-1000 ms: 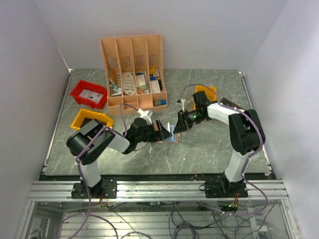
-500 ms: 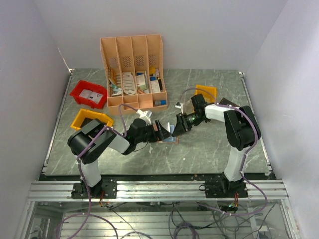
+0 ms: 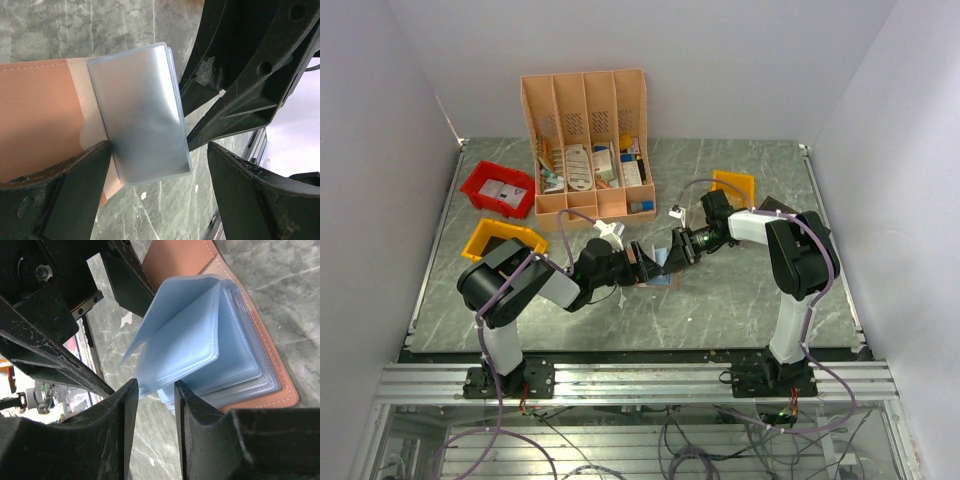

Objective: Put the credit cards into the card holder
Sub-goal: Open the card holder at the center of the board.

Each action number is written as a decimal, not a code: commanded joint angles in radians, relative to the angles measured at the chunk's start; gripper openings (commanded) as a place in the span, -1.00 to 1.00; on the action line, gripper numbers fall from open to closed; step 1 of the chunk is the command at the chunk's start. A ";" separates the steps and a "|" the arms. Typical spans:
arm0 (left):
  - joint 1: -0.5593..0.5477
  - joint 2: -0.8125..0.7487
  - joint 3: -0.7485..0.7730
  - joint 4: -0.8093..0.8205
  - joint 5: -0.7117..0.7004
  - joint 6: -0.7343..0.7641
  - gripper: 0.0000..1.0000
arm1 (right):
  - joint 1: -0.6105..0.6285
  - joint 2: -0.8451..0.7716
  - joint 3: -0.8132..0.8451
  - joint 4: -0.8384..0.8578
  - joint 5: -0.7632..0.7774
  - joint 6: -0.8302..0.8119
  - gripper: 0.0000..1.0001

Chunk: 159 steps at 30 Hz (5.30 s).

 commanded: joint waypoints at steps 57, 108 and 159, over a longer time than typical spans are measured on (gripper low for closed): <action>-0.003 -0.609 -0.094 -0.608 -0.237 0.150 0.39 | 0.150 0.124 0.104 0.168 -0.159 0.186 -0.28; -0.078 -0.129 0.059 -0.516 -0.284 0.163 -0.63 | 0.090 0.005 0.170 -0.209 0.301 -0.210 -0.31; -0.045 -0.004 0.000 -0.315 -0.137 0.105 -0.81 | 0.018 0.040 0.155 -0.230 0.149 -0.183 -0.11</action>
